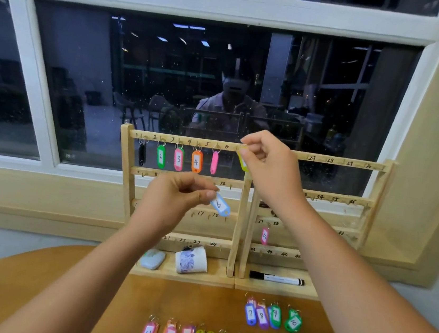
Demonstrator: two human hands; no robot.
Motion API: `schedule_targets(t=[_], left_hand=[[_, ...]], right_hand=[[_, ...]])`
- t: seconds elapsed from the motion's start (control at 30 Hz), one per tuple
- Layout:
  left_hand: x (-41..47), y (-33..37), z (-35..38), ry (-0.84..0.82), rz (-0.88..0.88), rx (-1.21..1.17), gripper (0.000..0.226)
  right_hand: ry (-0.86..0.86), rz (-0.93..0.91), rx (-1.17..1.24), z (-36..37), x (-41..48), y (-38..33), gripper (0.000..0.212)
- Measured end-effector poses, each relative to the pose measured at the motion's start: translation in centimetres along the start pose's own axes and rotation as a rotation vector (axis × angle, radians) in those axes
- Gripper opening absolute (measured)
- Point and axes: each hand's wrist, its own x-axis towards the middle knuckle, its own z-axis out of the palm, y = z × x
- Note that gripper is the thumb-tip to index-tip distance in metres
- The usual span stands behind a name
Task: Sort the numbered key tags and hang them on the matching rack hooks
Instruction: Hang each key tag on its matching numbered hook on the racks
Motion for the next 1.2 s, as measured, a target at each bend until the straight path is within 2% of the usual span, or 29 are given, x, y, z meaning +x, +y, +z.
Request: schedule_targets(t=[0.4,0.87,1.03,1.2], left_hand=[[6.2,3.7,0.0,-0.025,0.136,0.158,0.004],[11.3,6.3,2.0,-0.015,0.182,0.597,0.006],[11.9,6.8,1.9,-0.049,0.171,0.619,0.004],[12.4,6.9,1.7,-0.095,0.149,0.622,0.014]], right_hand=[[-0.052,0.106,-0.178,1.4,0.8,1.4,0.017],[-0.023,0.188,-0.064,-0.7,-3.5,3.6,0.016],[-0.057,0.229,-0.010,-0.9,-5.8,4.8,0.015],[-0.066,0.276,0.045,-1.0,-8.5,5.7,0.014]])
